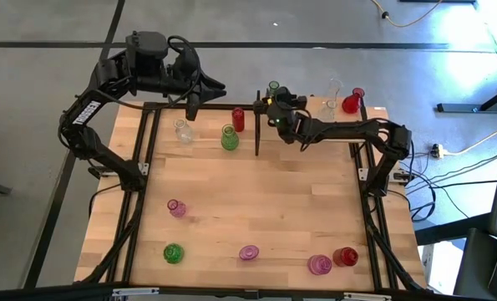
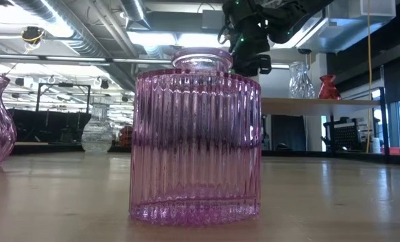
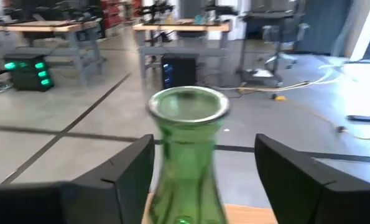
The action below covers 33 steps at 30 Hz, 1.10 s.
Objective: Sort vases onto shelf
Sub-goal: Put the top pink vase on the shelf
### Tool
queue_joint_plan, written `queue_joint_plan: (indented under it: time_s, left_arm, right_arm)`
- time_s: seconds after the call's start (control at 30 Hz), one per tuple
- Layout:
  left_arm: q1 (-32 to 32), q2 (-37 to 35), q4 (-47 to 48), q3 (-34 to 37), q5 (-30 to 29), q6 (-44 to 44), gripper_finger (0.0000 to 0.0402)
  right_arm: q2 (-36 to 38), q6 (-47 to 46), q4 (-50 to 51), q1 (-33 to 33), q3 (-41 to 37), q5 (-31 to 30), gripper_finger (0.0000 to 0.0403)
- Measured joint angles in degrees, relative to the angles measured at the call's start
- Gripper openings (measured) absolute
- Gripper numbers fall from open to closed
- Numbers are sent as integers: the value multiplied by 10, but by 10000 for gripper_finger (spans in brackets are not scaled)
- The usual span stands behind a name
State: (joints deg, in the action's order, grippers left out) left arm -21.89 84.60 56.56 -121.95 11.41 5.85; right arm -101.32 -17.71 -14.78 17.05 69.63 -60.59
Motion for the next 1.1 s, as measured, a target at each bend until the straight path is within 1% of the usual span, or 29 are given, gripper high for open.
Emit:
queue_joint_plan:
  time_s: [0.07, 0.17, 0.33, 0.43, 0.53, 0.6, 0.7, 0.77, 0.83, 0.9, 1.0, 1.07, 1.1]
  left_arm:
    - [0, 0, 0, 0, 0, 0, 89]
    - [0, 0, 0, 0, -1, 0, 89]
    - [0, 0, 0, 0, -6, 0, 89]
    - [0, 0, 1, 0, -9, 0, 89]
    - [0, 0, 8, 0, -13, 0, 89]
    - [0, 0, 18, 0, -14, 0, 89]
    - [0, 0, 46, 0, -14, -3, 89]
    - [0, 0, 79, 0, -10, -3, 89]
    - [0, 0, 120, 0, 5, -5, 89]
    - [2, 0, 157, 0, 33, -5, 89]
    - [25, 0, 199, 9, 95, -18, 89]
    - [52, 0, 229, 20, 126, -22, 89]
    - [69, 0, 247, 25, 131, -22, 88]
  right_arm:
    - [3, 0, 6, -9, 0, -23, 266]
    - [9, 0, 17, -23, 0, -28, 270]
    - [29, 0, 30, -64, 0, -29, 262]
    - [51, 0, 32, -99, 0, -29, 255]
    - [79, 2, 62, -140, 0, -25, 251]
    - [105, 14, 97, -167, 0, 12, 250]
    - [147, 14, 182, -207, 0, 104, 250]
    - [177, -5, 244, -234, 0, 169, 250]
    - [209, -31, 286, -256, 0, 235, 250]
    - [241, -48, 317, -276, 0, 295, 250]
    - [280, -63, 332, -305, 0, 343, 250]
    - [301, -64, 338, -323, 0, 352, 250]
    - [309, -64, 343, -331, 0, 353, 250]
